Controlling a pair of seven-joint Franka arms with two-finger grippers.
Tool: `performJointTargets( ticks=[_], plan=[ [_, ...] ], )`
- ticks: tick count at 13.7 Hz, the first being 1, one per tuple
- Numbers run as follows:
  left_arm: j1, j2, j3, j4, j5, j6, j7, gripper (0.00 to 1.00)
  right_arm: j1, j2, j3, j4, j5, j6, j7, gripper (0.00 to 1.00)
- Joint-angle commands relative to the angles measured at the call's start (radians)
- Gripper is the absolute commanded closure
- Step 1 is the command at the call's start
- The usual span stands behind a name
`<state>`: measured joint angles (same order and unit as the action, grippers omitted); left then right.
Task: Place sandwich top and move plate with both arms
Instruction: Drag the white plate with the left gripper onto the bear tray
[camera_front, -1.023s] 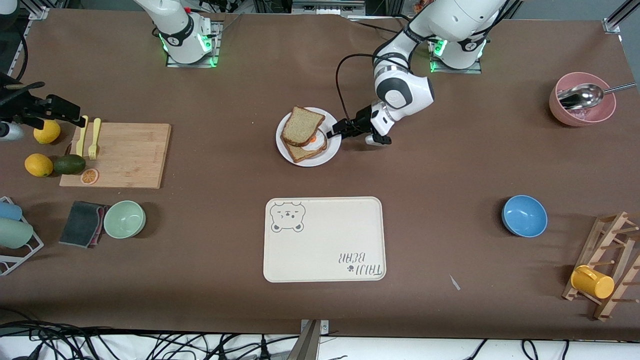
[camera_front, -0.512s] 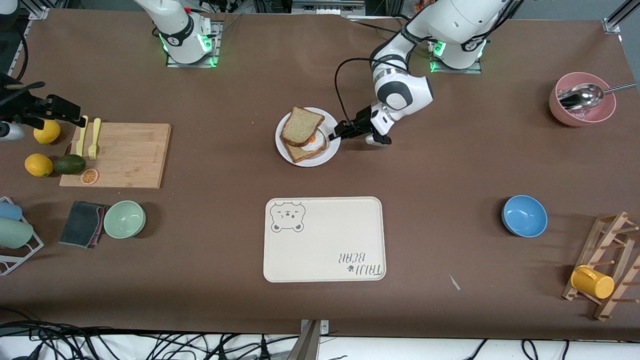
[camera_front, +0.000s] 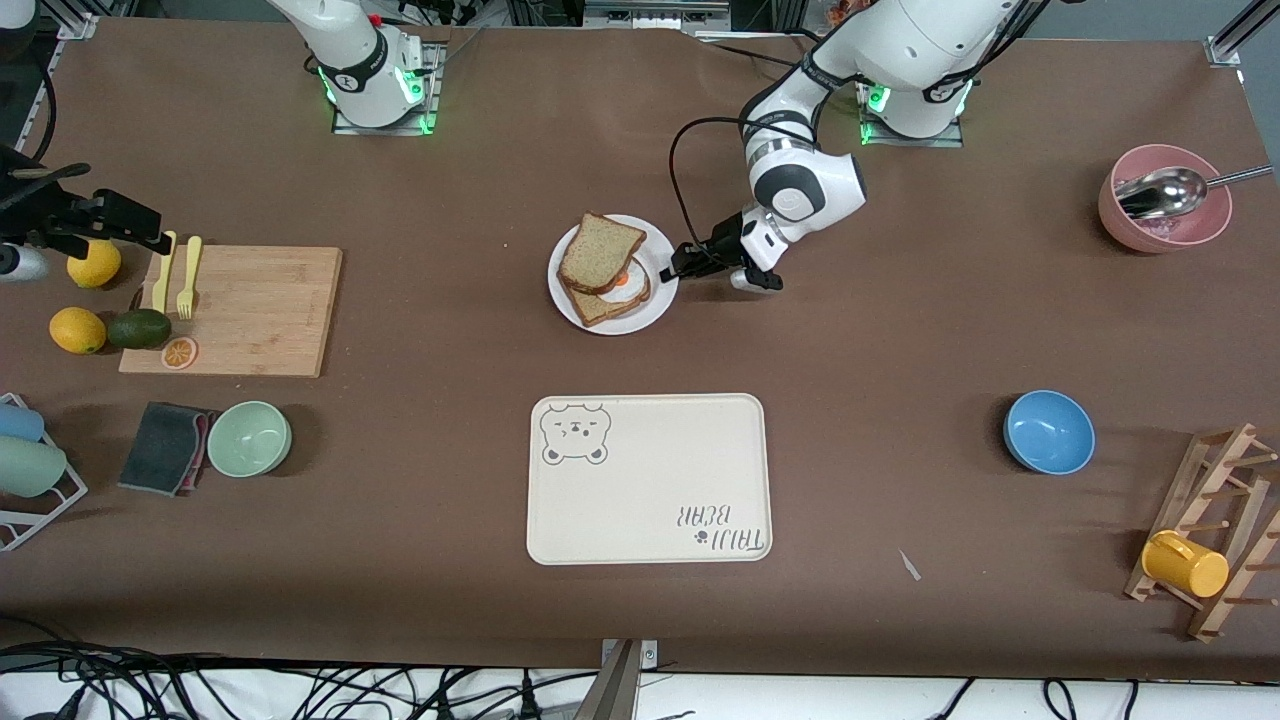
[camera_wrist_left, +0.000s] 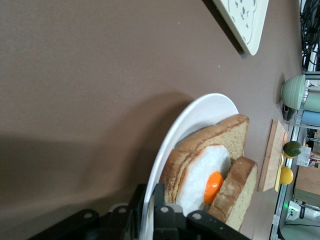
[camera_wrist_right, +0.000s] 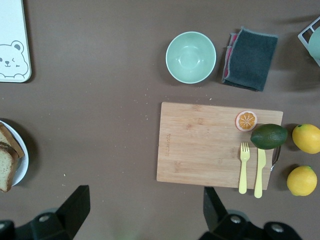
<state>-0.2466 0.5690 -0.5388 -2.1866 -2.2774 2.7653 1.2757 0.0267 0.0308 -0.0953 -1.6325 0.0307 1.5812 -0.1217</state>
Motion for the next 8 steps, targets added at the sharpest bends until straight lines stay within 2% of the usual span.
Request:
performJointTargets(
  ticks=[1, 8],
  plan=[
    [0.003, 0.014, 0.0, 0.018, -0.047, 0.016, 0.051, 1.0, -0.005, 0.006, 0.006, 0.026, -0.006, -0.023, 0.002, 0.0],
    [0.033, -0.02, -0.003, 0.019, -0.048, 0.013, 0.051, 1.0, -0.005, 0.008, 0.006, 0.026, -0.008, -0.023, 0.002, 0.0]
  ],
)
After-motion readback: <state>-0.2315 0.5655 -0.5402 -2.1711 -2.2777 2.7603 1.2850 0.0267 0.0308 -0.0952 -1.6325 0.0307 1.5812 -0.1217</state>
